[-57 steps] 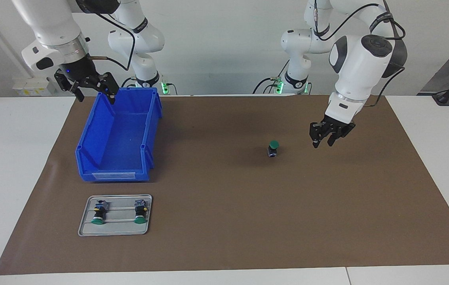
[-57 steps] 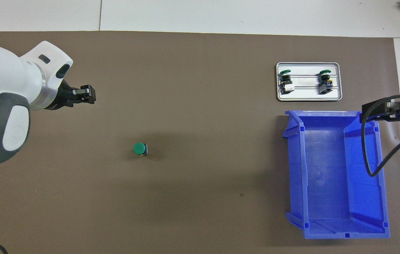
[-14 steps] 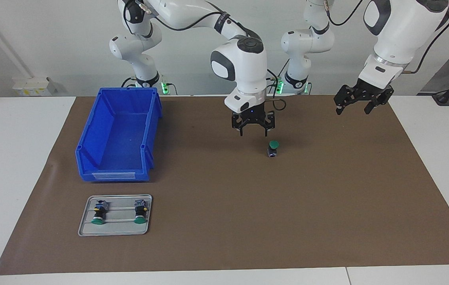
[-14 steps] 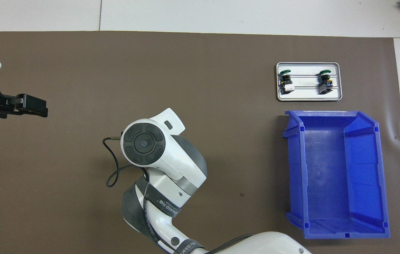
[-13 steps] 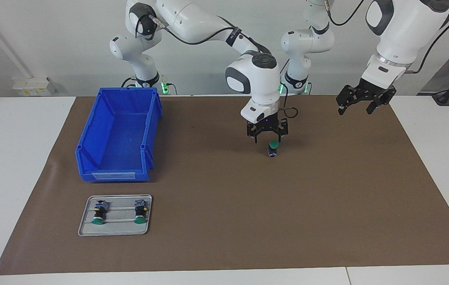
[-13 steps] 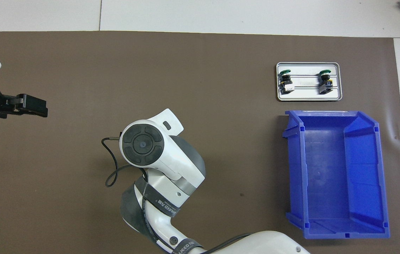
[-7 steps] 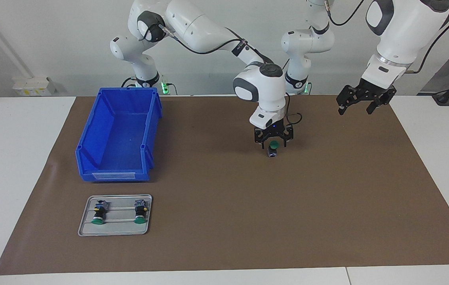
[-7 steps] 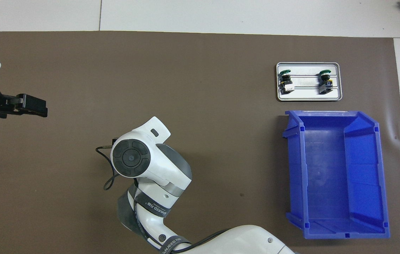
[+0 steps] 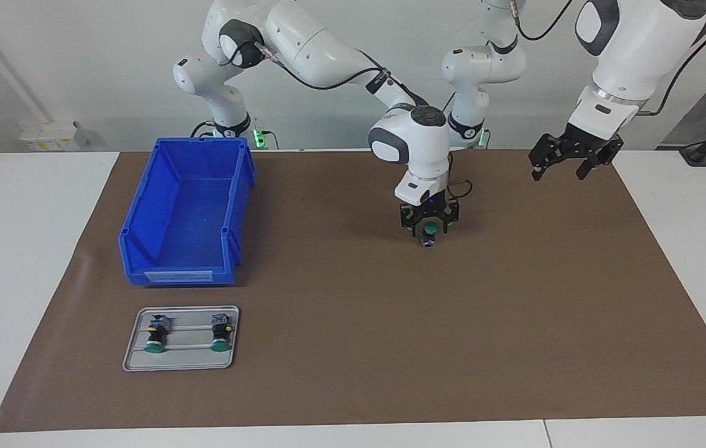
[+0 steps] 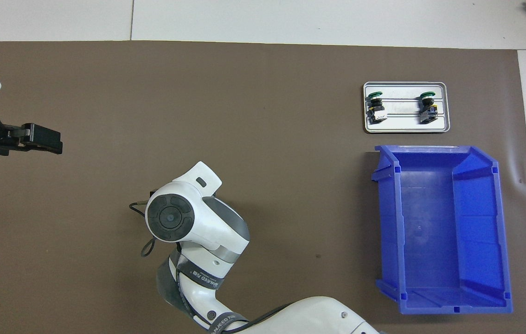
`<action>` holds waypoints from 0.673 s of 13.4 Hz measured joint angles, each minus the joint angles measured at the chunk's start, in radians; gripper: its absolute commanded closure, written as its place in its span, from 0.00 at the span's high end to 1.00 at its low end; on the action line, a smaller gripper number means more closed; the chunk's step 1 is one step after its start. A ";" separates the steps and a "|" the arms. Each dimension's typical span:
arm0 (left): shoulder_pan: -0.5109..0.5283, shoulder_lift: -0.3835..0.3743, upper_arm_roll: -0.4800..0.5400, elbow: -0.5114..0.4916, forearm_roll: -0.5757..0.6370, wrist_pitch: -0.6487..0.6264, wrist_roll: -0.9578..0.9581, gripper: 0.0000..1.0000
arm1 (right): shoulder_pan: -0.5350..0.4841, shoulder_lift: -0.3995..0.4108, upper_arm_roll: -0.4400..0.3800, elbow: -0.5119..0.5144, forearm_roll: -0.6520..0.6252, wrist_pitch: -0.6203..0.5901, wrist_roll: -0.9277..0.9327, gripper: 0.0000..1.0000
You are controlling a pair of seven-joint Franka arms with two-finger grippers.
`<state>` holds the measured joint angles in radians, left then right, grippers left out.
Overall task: Place and press button with both arms
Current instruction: 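Close the right gripper around the green button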
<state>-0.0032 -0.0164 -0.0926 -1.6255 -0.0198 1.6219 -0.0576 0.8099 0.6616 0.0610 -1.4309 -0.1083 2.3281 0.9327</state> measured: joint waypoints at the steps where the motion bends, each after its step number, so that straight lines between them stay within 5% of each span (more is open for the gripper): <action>1: 0.000 0.000 0.000 0.000 0.000 0.000 0.000 1.00 | 0.000 0.000 0.000 -0.004 -0.003 0.003 0.000 0.59; 2: 0.000 0.000 0.000 0.000 0.000 0.000 0.000 1.00 | 0.000 0.000 0.000 -0.006 -0.007 0.004 -0.001 0.47; 4: 0.000 0.000 0.000 0.000 0.000 0.000 0.000 1.00 | 0.000 0.000 0.000 -0.006 -0.014 0.008 -0.001 0.04; 9: 0.000 0.000 0.000 0.000 0.000 0.000 0.006 1.00 | 0.000 -0.007 0.000 0.006 -0.030 0.011 -0.001 0.00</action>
<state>-0.0032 -0.0164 -0.0928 -1.6255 -0.0198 1.6219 -0.0520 0.8102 0.6544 0.0609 -1.4249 -0.1381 2.3388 0.9320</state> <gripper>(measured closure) 0.000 0.656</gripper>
